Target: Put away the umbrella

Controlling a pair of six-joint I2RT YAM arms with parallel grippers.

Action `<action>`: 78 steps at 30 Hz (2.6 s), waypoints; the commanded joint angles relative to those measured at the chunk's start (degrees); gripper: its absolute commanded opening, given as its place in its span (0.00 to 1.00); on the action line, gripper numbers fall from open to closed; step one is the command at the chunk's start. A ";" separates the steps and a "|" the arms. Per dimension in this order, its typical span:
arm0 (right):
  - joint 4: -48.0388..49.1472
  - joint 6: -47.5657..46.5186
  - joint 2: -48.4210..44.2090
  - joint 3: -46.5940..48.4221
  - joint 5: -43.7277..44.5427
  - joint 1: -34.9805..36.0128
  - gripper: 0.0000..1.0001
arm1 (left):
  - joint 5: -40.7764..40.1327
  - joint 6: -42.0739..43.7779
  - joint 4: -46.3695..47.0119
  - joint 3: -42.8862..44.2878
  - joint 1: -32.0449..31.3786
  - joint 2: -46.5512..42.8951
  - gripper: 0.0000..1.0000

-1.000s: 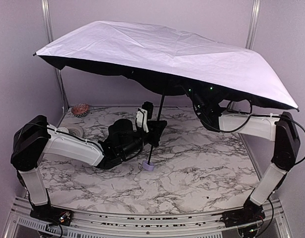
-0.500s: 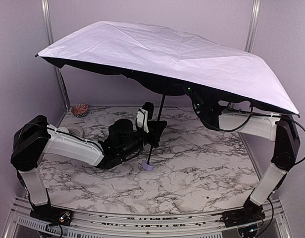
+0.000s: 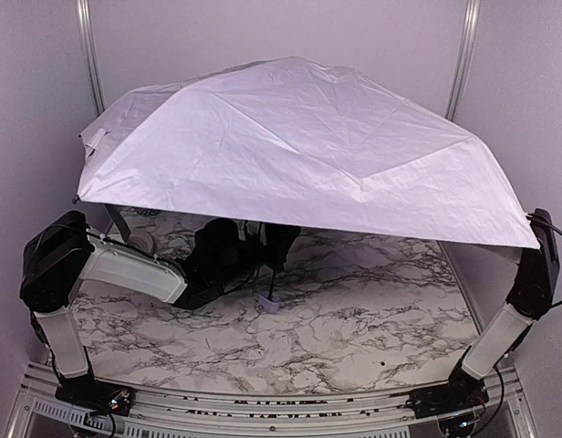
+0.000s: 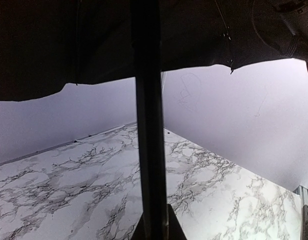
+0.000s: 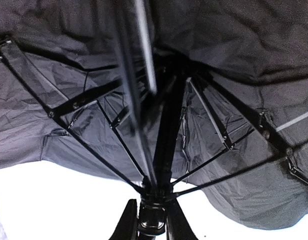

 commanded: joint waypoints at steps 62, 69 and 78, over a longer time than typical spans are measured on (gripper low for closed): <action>3.88 -14.04 -9.18 -23.03 15.43 -1.91 0.00 | 8.04 8.12 16.25 -9.48 2.03 0.66 0.28; 9.08 -16.06 -11.32 -22.97 13.97 -6.64 0.00 | 9.26 9.67 8.03 -18.33 2.23 -8.47 0.57; 12.55 -15.91 -14.70 -25.96 -3.86 -17.83 0.00 | 11.04 1.28 -12.59 -25.04 15.15 -36.13 0.65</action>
